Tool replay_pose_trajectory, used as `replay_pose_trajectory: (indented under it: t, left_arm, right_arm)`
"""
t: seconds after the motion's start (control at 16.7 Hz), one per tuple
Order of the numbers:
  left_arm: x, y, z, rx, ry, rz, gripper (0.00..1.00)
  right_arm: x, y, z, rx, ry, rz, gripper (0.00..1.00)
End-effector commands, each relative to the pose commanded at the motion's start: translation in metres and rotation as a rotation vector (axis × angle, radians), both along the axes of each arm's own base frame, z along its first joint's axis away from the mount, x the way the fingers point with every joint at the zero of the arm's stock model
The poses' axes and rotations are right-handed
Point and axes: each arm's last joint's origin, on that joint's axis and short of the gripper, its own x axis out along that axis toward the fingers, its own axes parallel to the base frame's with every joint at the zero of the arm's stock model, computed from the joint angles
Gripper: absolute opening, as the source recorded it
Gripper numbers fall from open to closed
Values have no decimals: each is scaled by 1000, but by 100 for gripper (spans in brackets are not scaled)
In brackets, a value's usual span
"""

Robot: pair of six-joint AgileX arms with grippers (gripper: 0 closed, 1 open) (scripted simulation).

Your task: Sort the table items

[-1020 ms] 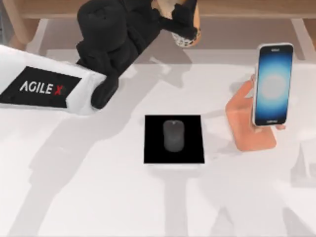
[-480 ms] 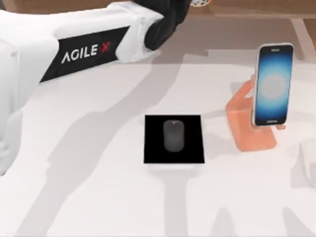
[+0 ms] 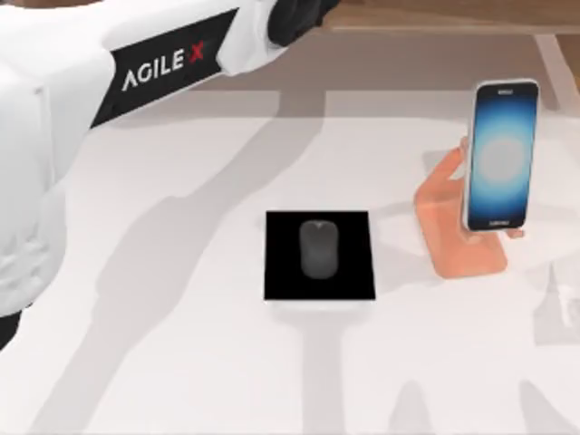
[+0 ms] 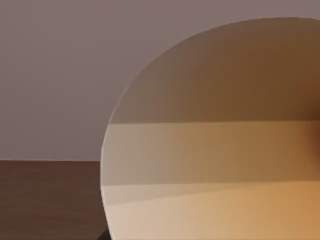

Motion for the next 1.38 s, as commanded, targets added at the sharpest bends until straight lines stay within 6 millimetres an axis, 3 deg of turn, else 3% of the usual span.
replay_pose_trajectory:
  t: [0.42, 0.54, 0.78, 0.9, 1.08, 1.38]
  left_arm:
    - [-7, -6, 5, -11, -8, -15, 0]
    - [-25, -24, 11, -35, -6, -53, 0]
    - [-81, -76, 17, -95, 24, -170, 0]
    - [-93, -87, 15, -103, 37, -195, 0]
    - [-80, -76, 16, -91, 24, -170, 0]
    - [-18, -17, 10, -30, -7, -32, 0]
  right_arm:
    - [0, 0, 0, 0, 0, 0, 100]
    - [0, 0, 0, 0, 0, 0, 100]
    - [0, 0, 0, 0, 0, 0, 100]
    - [0, 0, 0, 0, 0, 0, 100]
    - [0, 0, 0, 0, 0, 0, 100]
    - [0, 0, 0, 0, 0, 0, 100]
